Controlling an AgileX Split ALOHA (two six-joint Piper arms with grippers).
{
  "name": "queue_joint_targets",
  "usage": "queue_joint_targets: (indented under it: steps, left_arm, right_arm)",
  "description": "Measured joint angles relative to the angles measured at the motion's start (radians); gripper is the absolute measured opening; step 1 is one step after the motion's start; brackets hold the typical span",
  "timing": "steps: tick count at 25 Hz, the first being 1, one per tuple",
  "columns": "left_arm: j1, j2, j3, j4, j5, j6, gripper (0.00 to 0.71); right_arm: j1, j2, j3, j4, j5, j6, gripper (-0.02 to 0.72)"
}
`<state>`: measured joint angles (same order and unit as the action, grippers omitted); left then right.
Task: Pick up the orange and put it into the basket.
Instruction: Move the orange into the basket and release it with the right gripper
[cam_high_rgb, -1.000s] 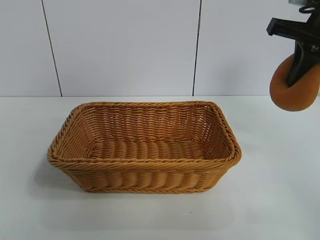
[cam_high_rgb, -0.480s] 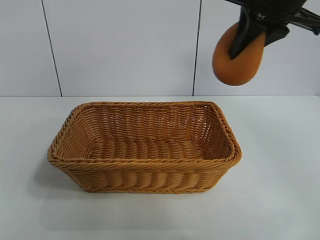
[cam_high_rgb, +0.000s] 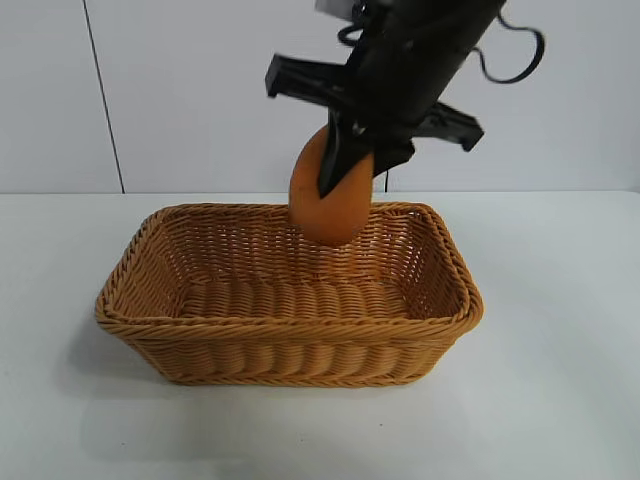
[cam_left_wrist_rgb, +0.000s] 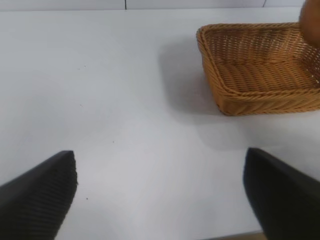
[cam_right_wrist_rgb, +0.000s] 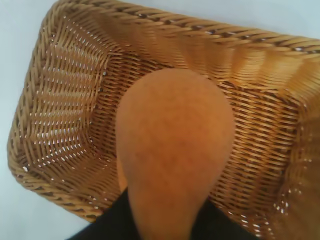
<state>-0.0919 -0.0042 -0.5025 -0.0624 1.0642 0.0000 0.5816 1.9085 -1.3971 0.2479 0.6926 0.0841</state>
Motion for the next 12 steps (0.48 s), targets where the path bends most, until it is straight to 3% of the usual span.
queue_joint_targets:
  steps: [5, 9, 12]
  left_arm:
    - [0.000, 0.000, 0.000, 0.000, -0.002, 0.000, 0.644]
    - [0.000, 0.000, 0.000, 0.000, -0.002, 0.000, 0.644]
    - [0.000, 0.000, 0.000, 0.000, -0.002, 0.000, 0.644]
  right_arm:
    - [0.001, 0.120, 0.000, 0.017, -0.081, 0.001, 0.055]
    - [0.001, 0.162, 0.000, 0.022, -0.091, 0.001, 0.060]
    - [0.001, 0.156, 0.000, 0.023, -0.092, 0.001, 0.206]
